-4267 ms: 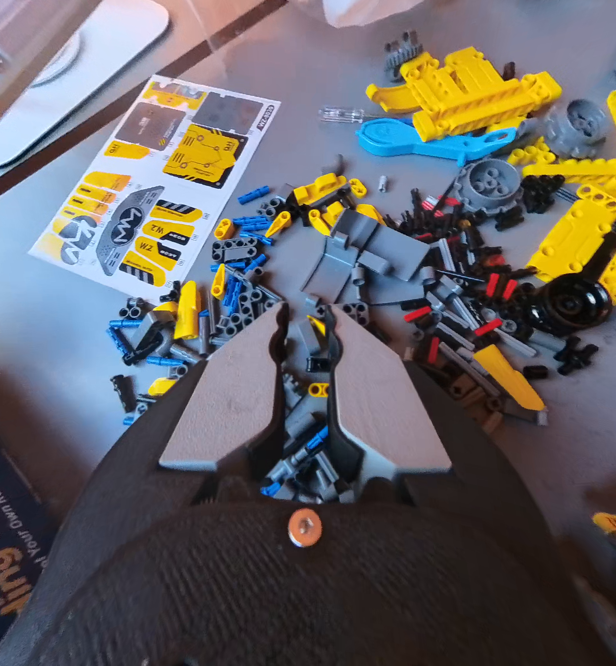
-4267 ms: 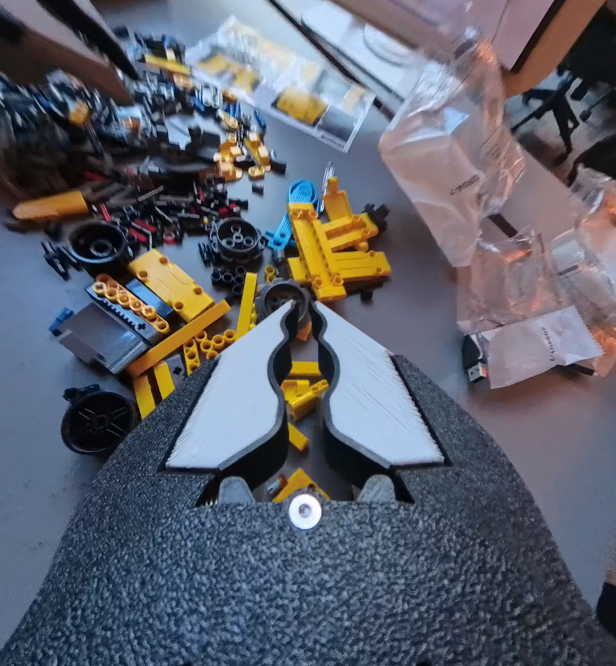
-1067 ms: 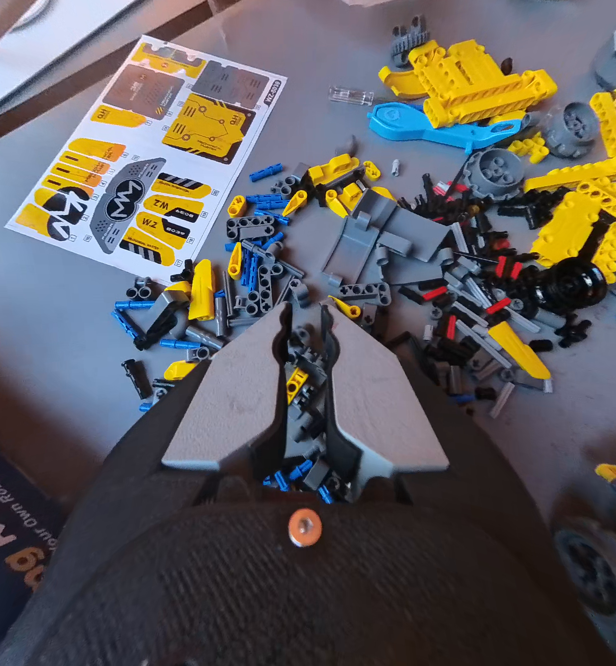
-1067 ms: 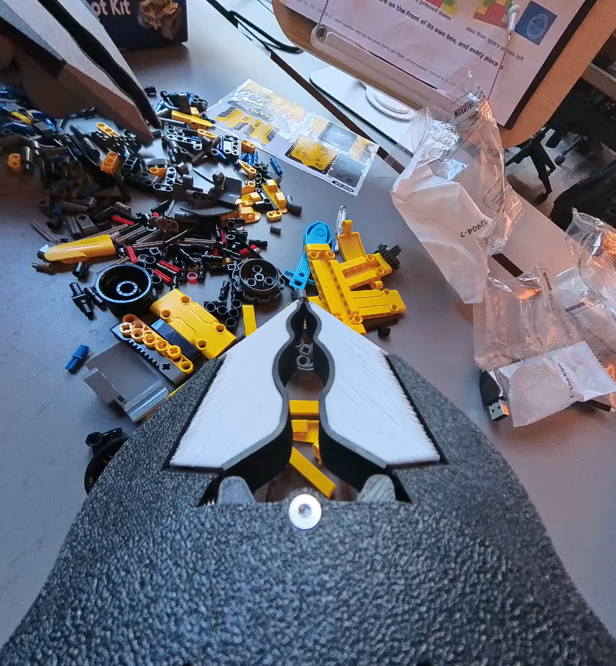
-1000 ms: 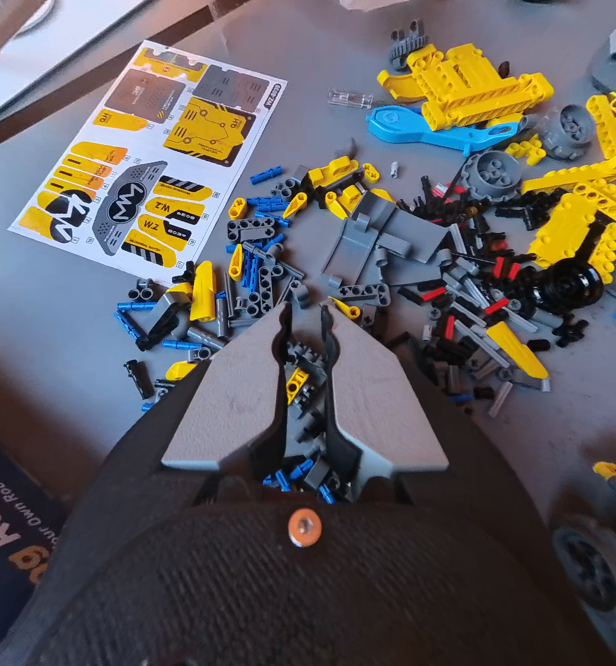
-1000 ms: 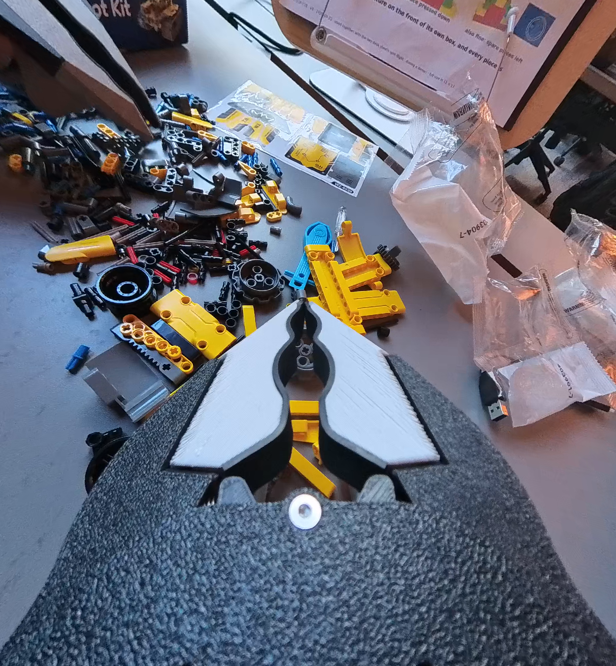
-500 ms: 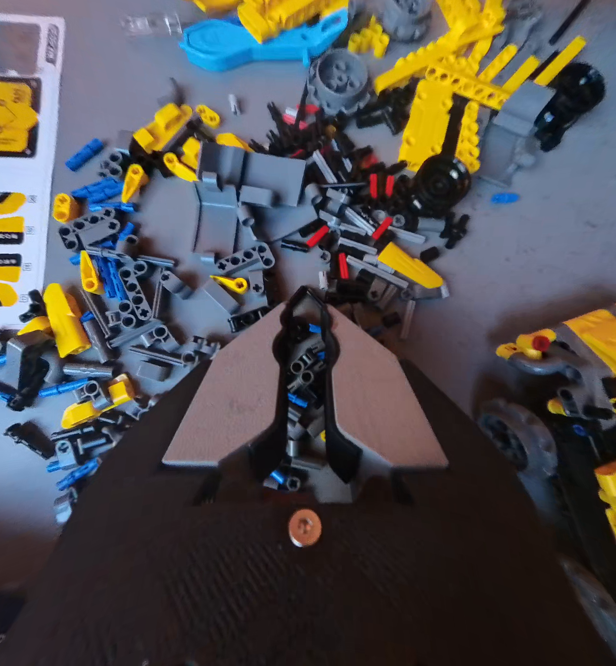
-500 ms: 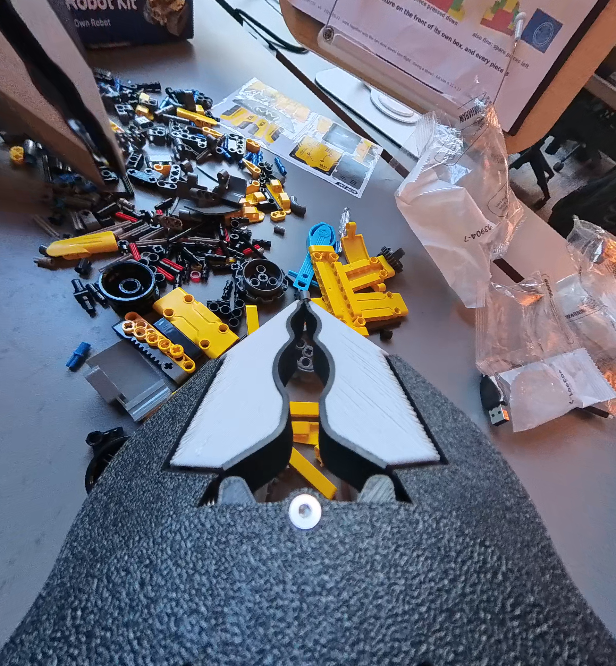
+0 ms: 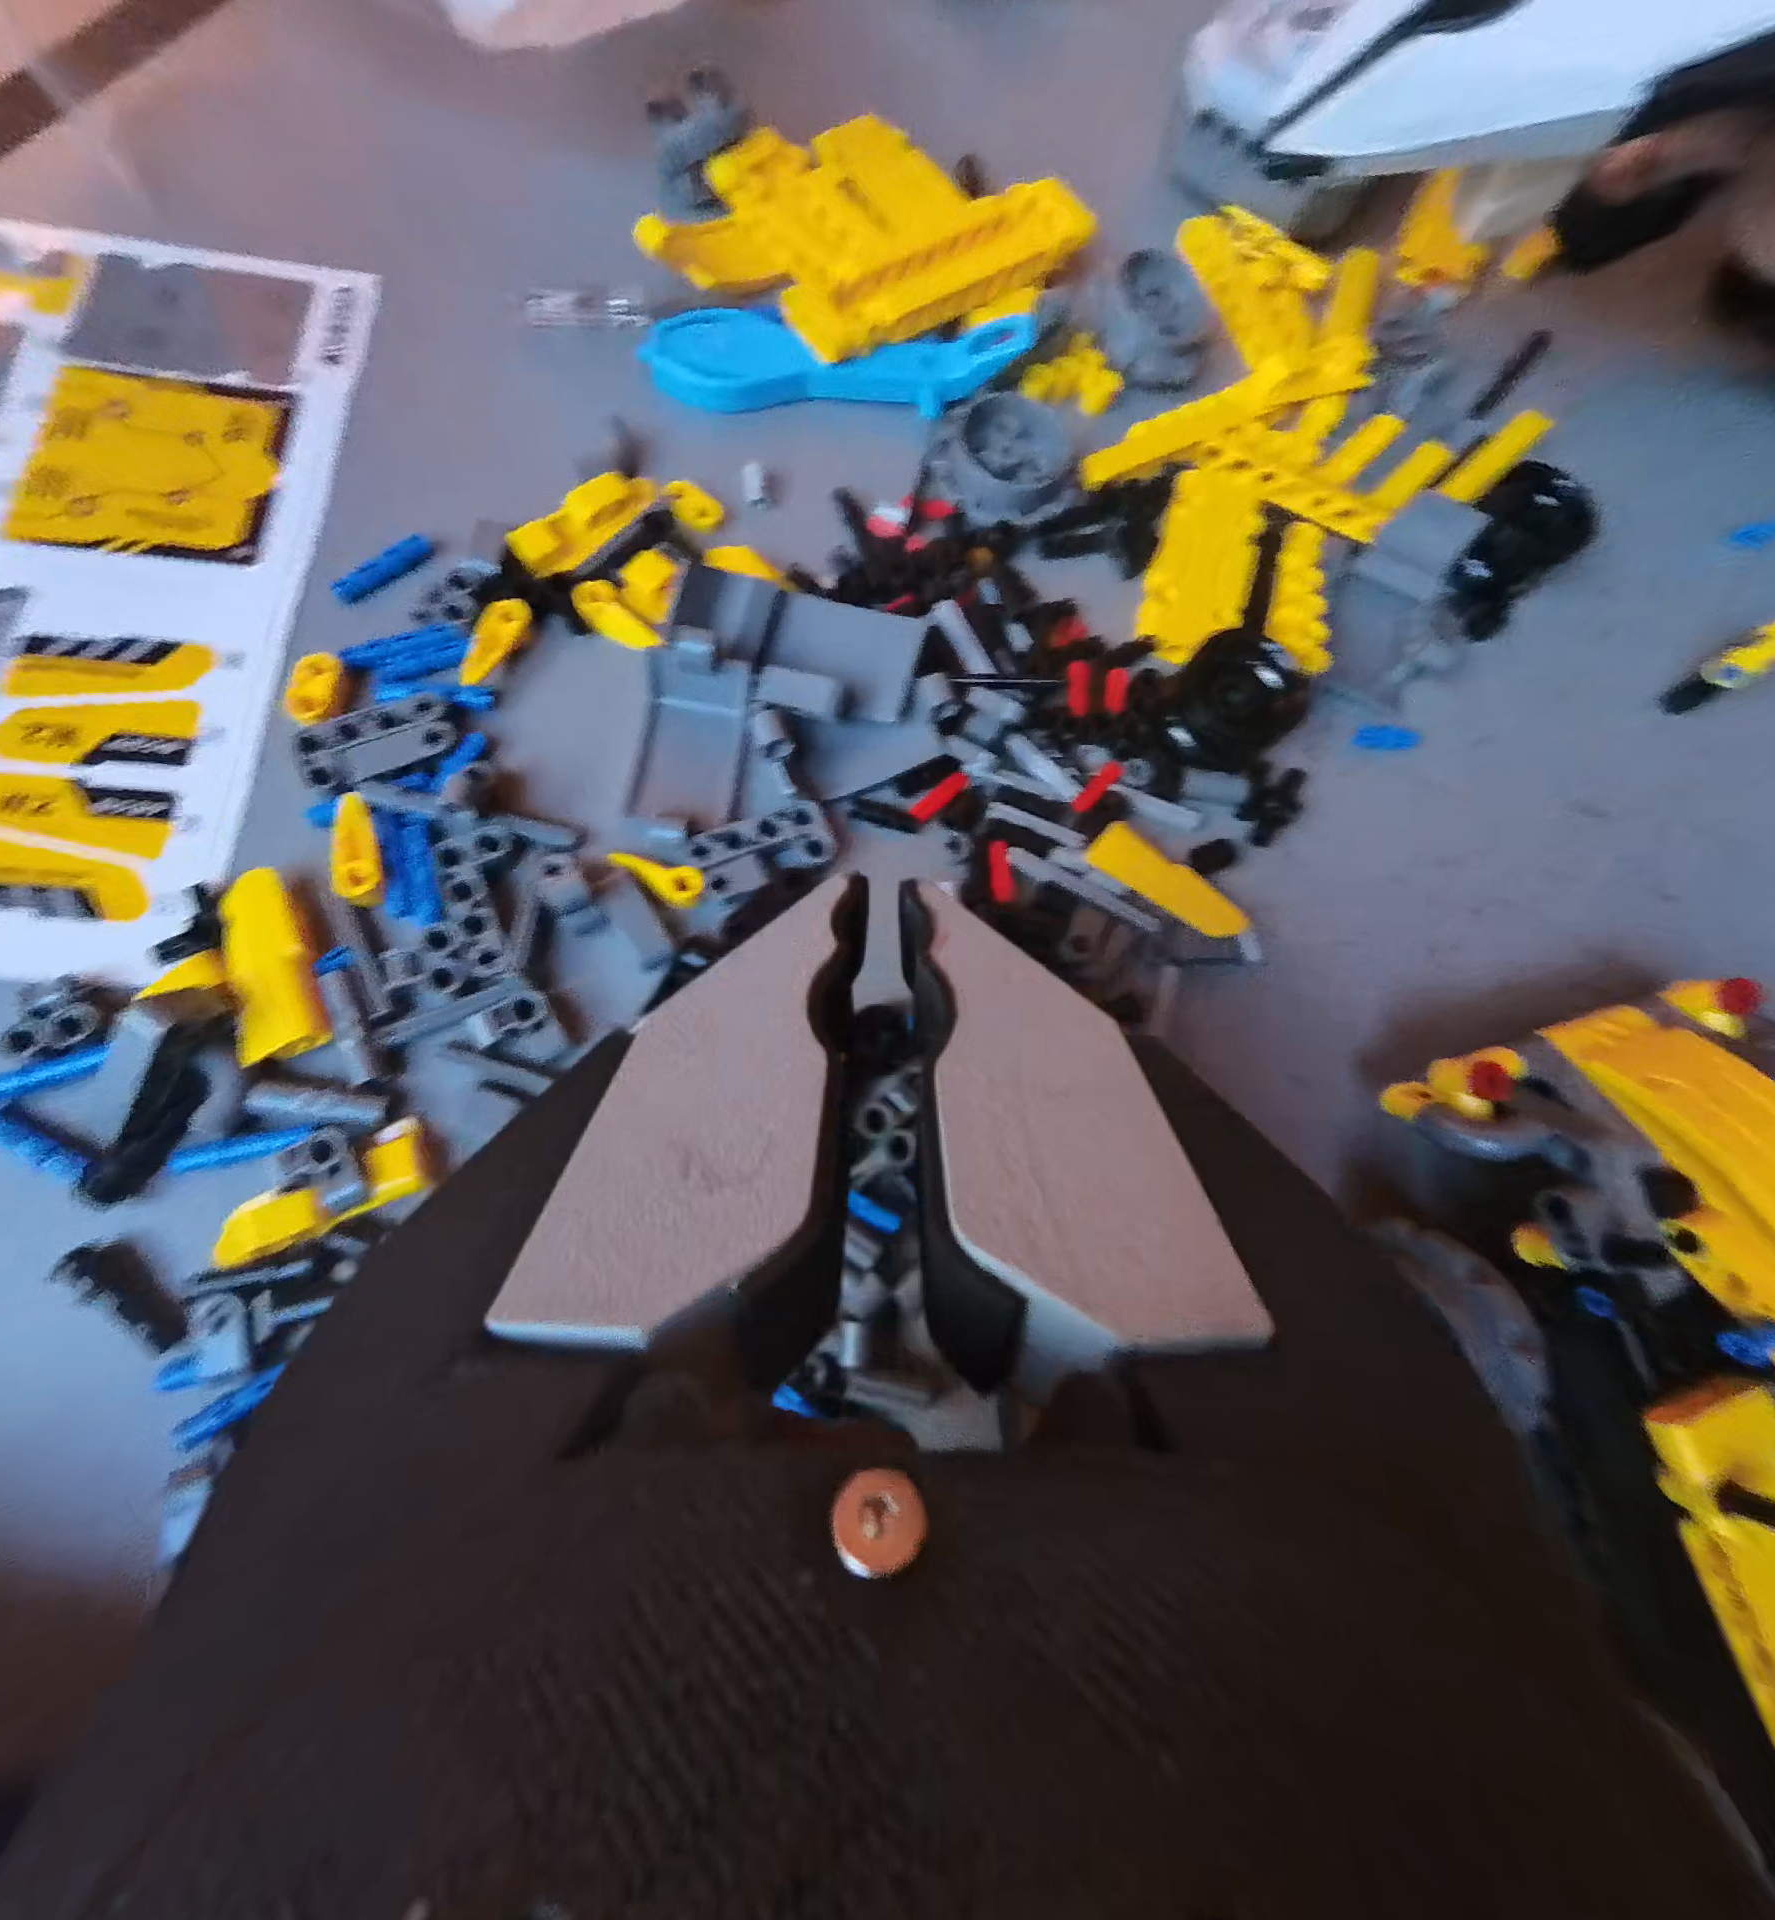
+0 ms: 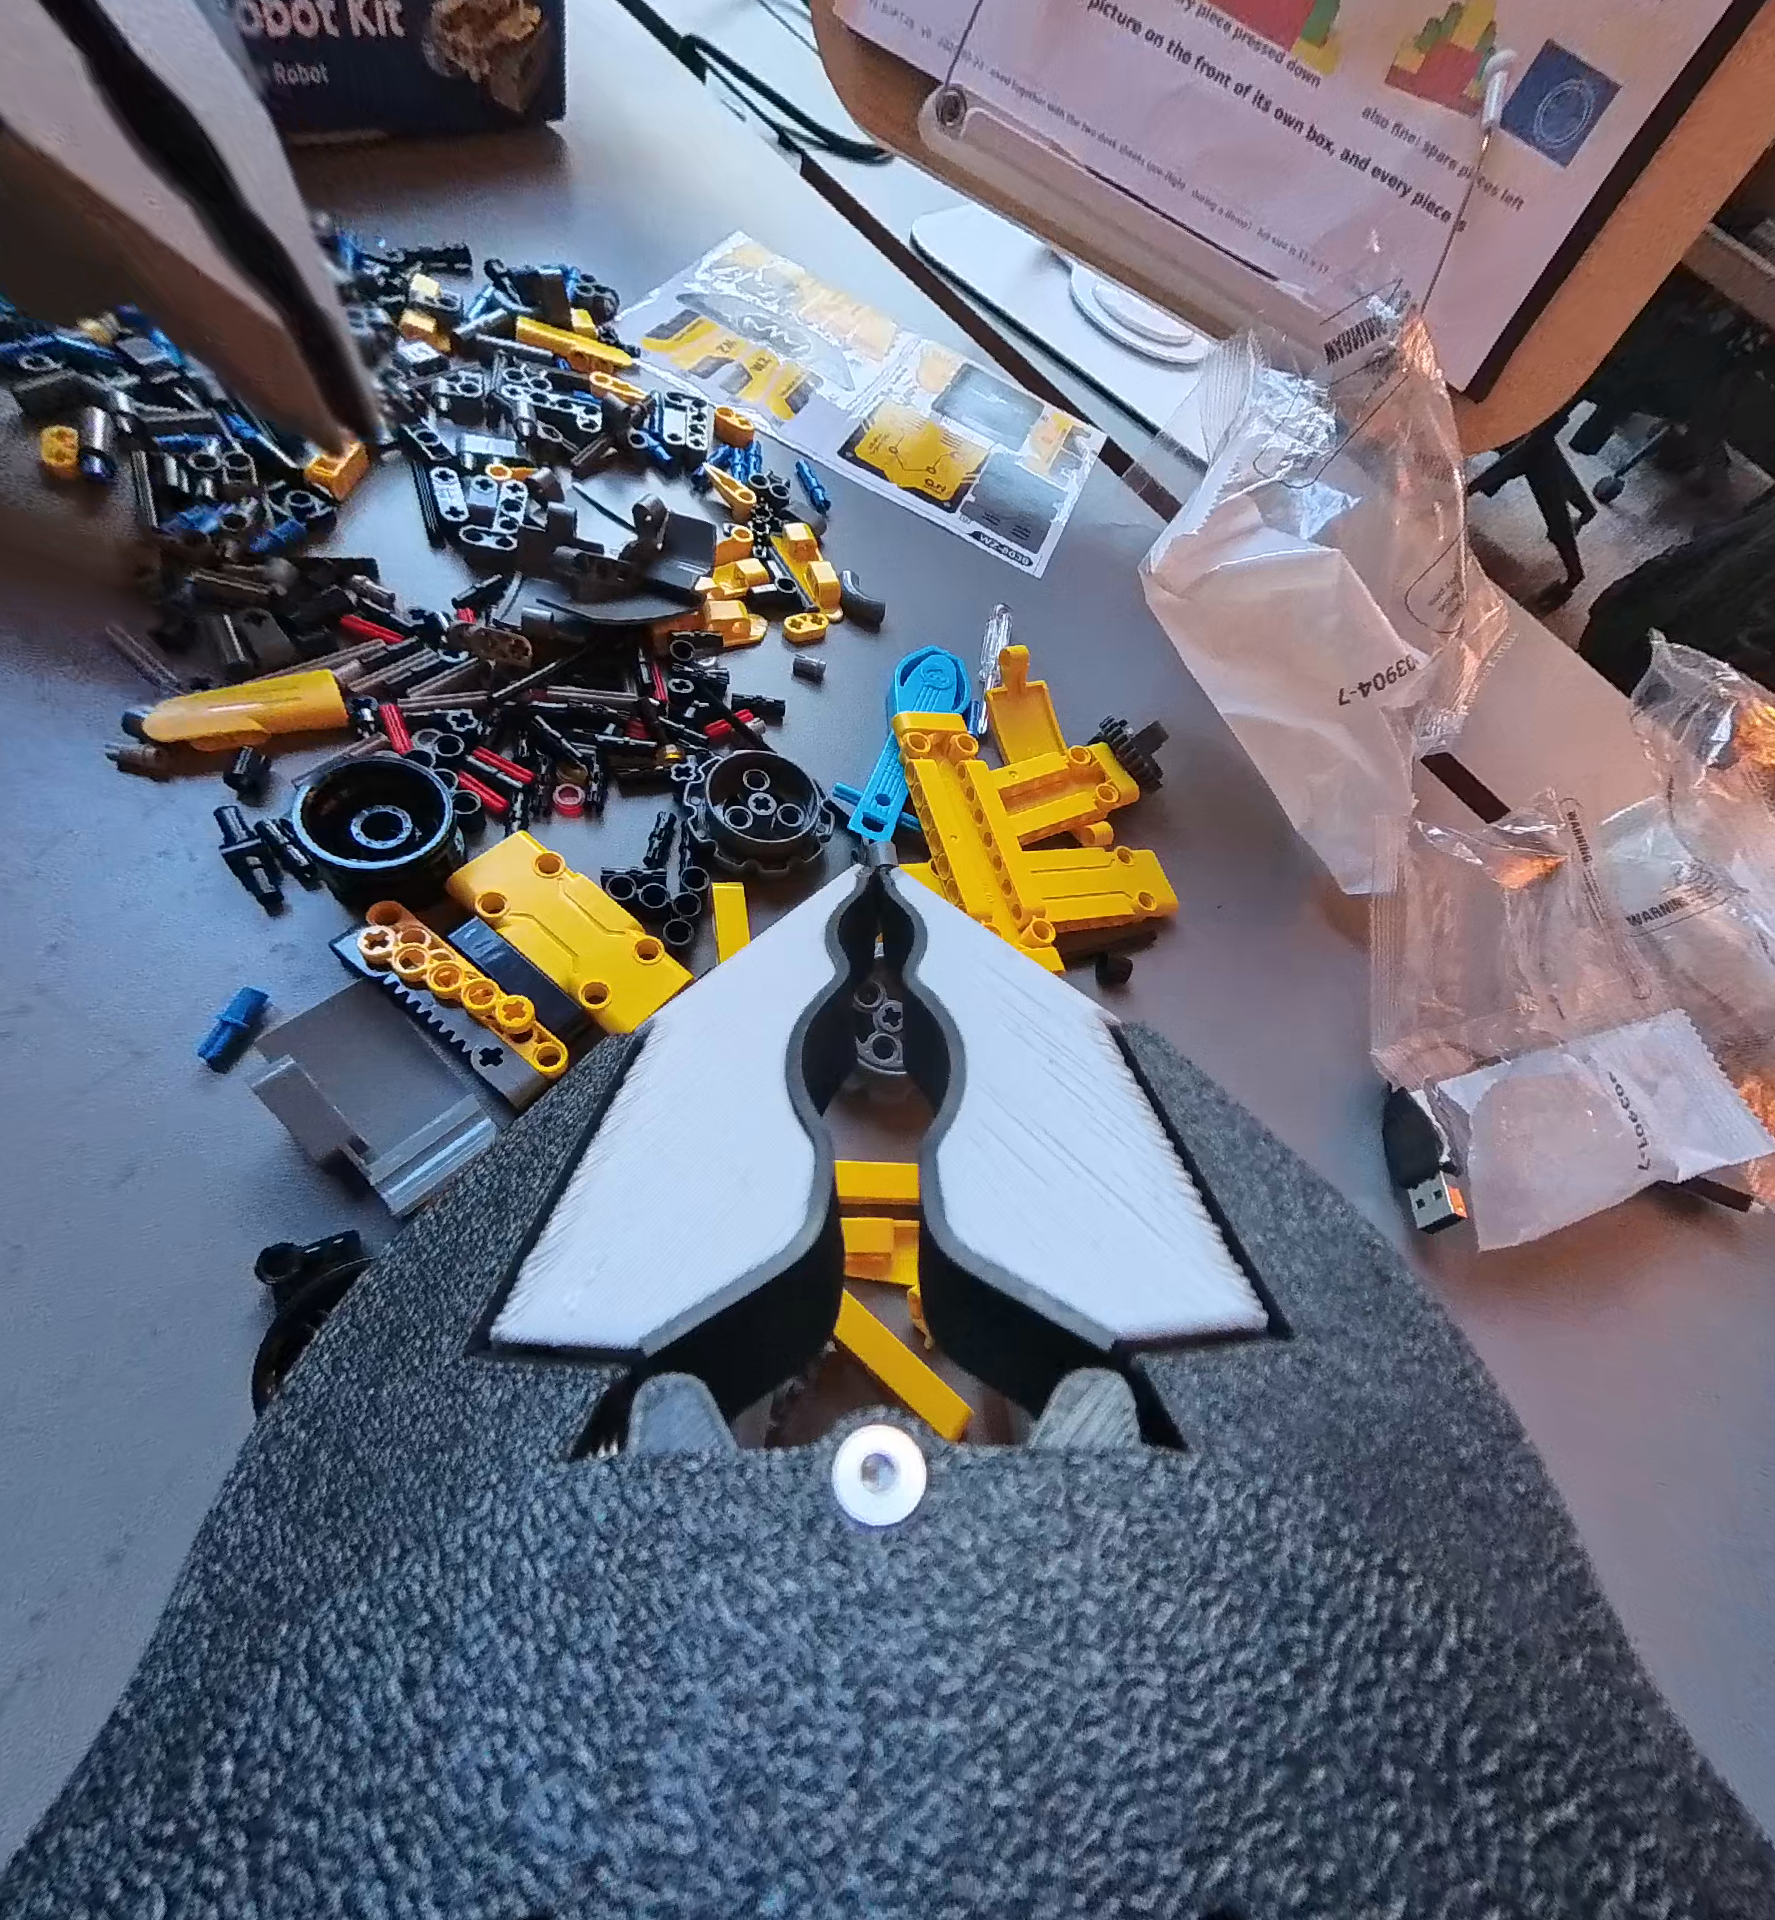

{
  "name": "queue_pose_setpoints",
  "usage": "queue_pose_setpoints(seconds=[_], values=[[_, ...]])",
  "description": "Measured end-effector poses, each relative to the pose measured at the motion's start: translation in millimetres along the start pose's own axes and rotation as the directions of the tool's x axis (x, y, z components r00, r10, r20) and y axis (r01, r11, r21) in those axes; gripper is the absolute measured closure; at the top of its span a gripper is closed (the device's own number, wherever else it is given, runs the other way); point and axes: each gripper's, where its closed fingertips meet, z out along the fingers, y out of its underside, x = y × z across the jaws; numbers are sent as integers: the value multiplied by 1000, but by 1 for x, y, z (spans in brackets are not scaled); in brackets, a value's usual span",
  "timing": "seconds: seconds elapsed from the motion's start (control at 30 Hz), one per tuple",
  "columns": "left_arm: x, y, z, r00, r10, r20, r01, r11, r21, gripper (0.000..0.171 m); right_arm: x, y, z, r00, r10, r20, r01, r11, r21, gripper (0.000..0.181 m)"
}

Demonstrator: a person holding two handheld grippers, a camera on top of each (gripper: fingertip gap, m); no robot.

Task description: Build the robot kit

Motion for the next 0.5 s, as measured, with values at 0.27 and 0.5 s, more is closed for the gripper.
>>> queue_pose_setpoints(seconds=[0.27, 0.5], values=[[60, 24, 18, 953, 200, -227, -229, 967, -109, 157, 0, 0, 0, 1000, -4, 0, 4, 1000, -1, 181], [36, 21, 29, 965, 254, -59, -260, 956, -134, 163, -2, 1, 1, 1000, -7, 6, 7, 1000, -7, 181]])
